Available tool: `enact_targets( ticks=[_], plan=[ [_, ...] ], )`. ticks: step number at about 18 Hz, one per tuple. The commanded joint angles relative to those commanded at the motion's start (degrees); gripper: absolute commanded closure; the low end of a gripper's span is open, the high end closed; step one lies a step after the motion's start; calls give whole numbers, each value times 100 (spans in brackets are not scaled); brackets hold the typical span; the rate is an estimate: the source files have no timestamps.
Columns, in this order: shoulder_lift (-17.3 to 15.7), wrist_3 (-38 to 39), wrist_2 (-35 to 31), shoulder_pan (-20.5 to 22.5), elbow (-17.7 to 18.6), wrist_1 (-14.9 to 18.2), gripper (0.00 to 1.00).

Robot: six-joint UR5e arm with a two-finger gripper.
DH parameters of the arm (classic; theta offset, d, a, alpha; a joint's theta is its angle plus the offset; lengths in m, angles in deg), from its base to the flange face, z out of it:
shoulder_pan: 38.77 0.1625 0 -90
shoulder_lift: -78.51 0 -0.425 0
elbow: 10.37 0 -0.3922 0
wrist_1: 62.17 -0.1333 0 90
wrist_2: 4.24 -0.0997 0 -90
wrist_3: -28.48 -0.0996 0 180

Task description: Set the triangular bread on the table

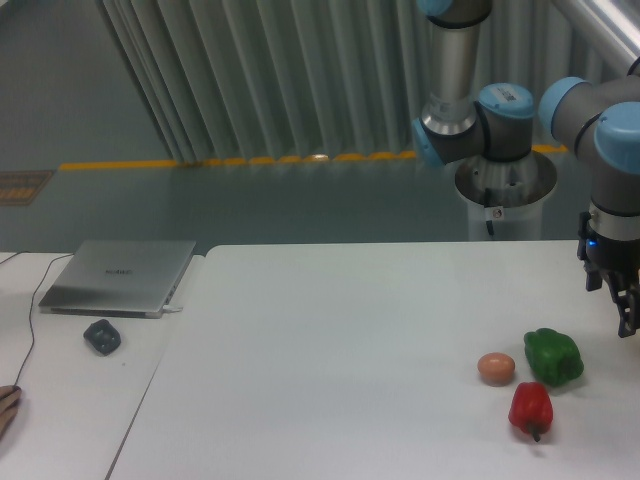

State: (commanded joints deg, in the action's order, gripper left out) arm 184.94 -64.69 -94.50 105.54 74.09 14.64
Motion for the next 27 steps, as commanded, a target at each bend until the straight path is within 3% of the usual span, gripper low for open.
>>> enact_targets(
  ticks=[12,17,25,27],
  plan=[
    [-18,-70,114,404,150,-88,0],
    [-18,-1737,105,773,150,-61,0],
    [35,-3601,71,1125,158,-88,0],
    [61,-4015,-235,1169,158,-97,0]
  ],
)
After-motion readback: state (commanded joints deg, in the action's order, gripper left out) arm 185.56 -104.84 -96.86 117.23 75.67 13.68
